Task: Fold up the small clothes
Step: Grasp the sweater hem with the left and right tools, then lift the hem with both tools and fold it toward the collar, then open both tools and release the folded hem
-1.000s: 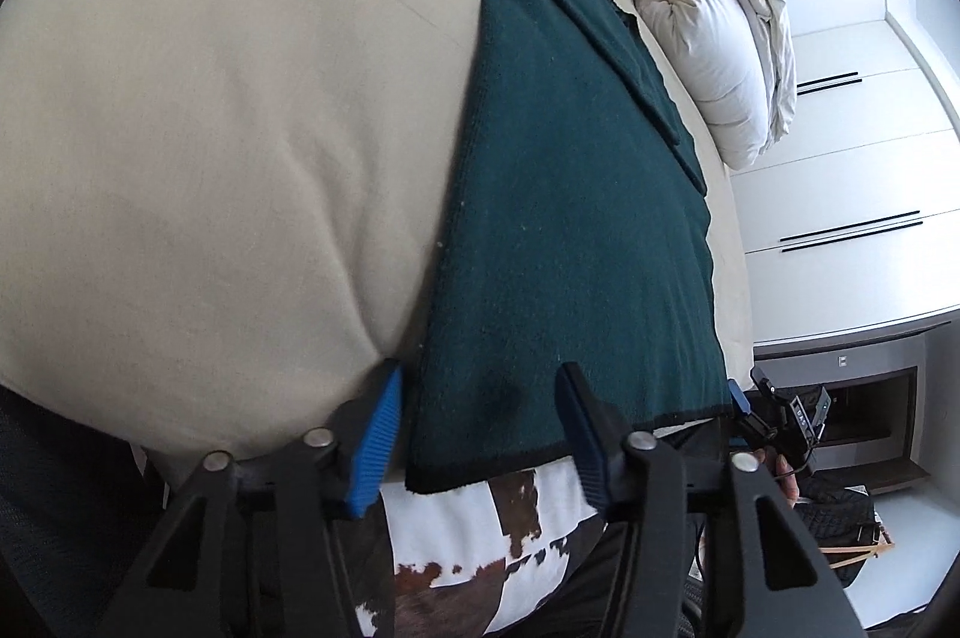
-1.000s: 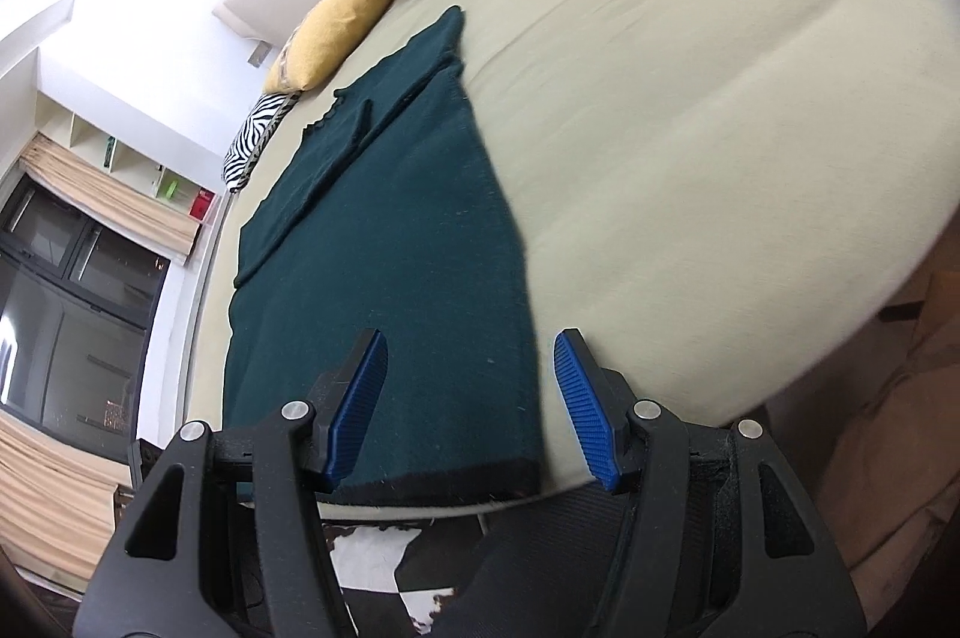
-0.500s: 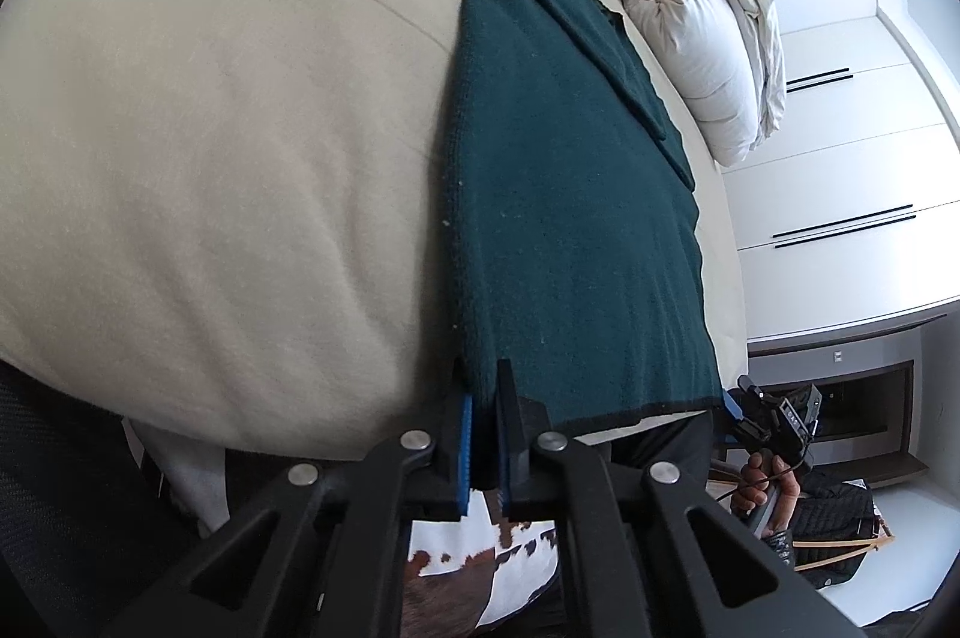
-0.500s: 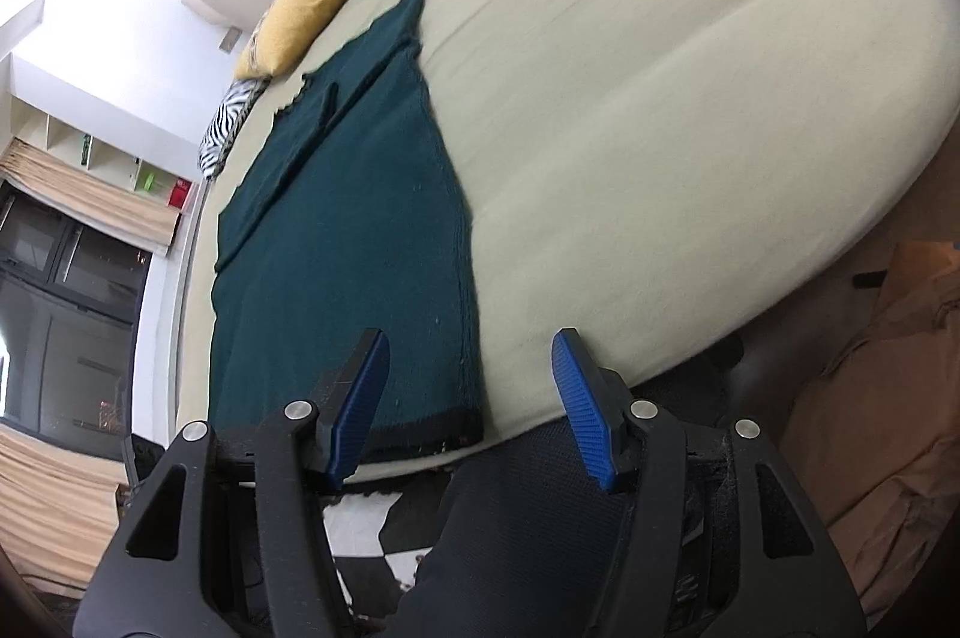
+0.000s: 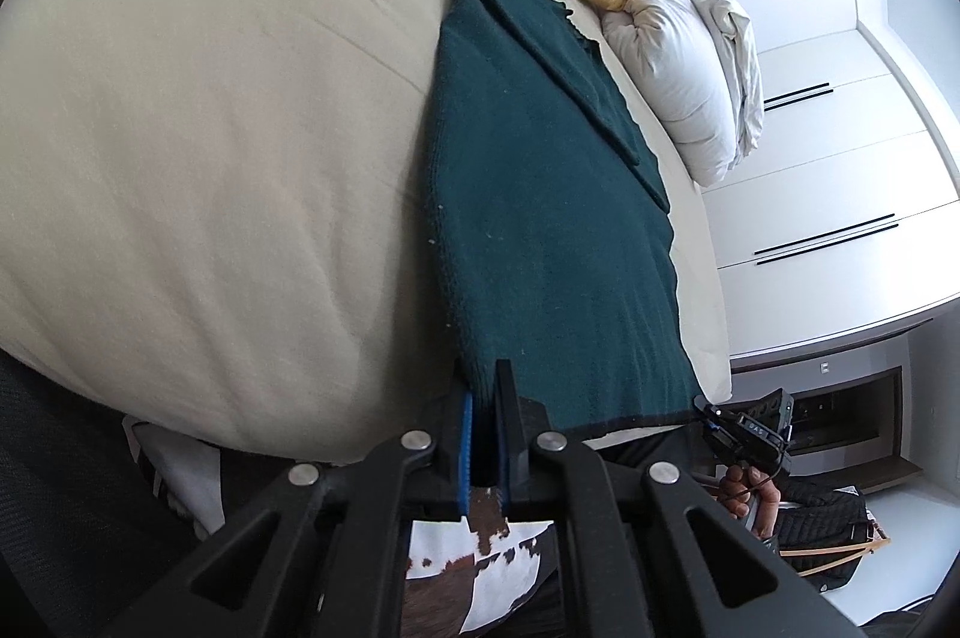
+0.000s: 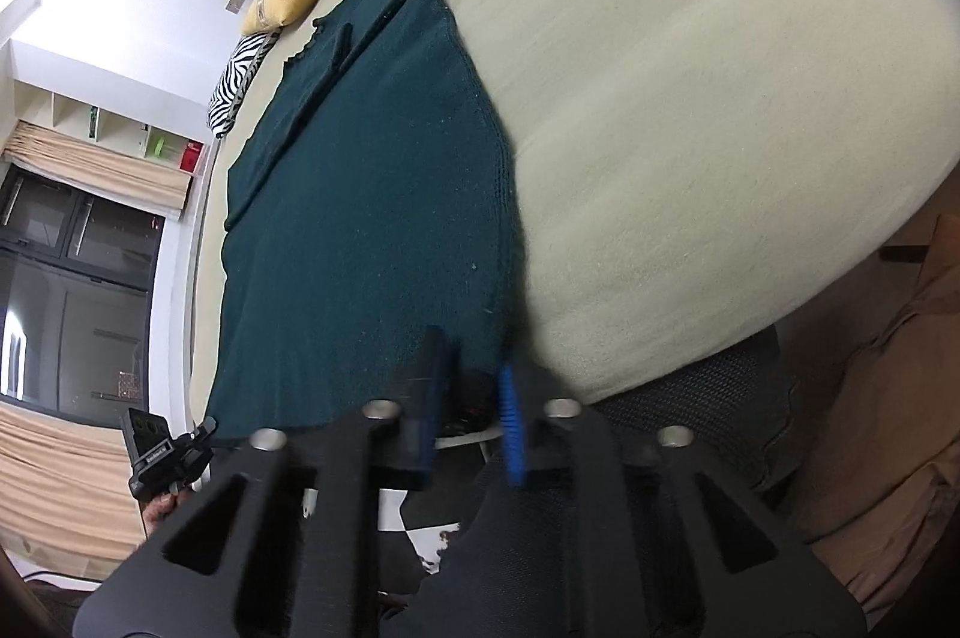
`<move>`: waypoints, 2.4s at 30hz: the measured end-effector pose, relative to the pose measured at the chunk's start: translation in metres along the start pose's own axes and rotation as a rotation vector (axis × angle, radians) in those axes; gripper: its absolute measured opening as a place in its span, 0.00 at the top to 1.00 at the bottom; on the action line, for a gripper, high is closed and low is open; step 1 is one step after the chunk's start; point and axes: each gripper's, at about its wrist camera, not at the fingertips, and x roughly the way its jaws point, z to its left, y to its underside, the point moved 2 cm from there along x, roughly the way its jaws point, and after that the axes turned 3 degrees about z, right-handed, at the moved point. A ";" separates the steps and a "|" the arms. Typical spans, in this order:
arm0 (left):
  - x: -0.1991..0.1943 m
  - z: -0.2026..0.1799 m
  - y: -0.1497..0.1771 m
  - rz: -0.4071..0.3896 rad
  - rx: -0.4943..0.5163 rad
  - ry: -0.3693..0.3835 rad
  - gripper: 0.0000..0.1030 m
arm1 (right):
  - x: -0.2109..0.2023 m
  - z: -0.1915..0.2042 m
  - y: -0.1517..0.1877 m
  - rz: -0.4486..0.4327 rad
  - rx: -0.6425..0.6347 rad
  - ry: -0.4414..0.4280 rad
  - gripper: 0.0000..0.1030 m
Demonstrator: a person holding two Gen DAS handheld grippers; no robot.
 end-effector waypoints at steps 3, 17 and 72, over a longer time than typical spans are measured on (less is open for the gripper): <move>-0.007 -0.001 -0.003 -0.018 -0.008 0.032 0.95 | -0.004 0.005 0.000 -0.019 -0.023 0.000 0.94; -0.040 -0.025 -0.063 -0.166 -0.092 0.262 0.95 | -0.027 0.078 -0.074 -0.202 -0.092 -0.146 0.95; 0.087 -0.043 -0.362 -0.324 -0.017 -0.020 0.52 | 0.170 0.130 -0.396 -0.371 -0.046 0.092 0.48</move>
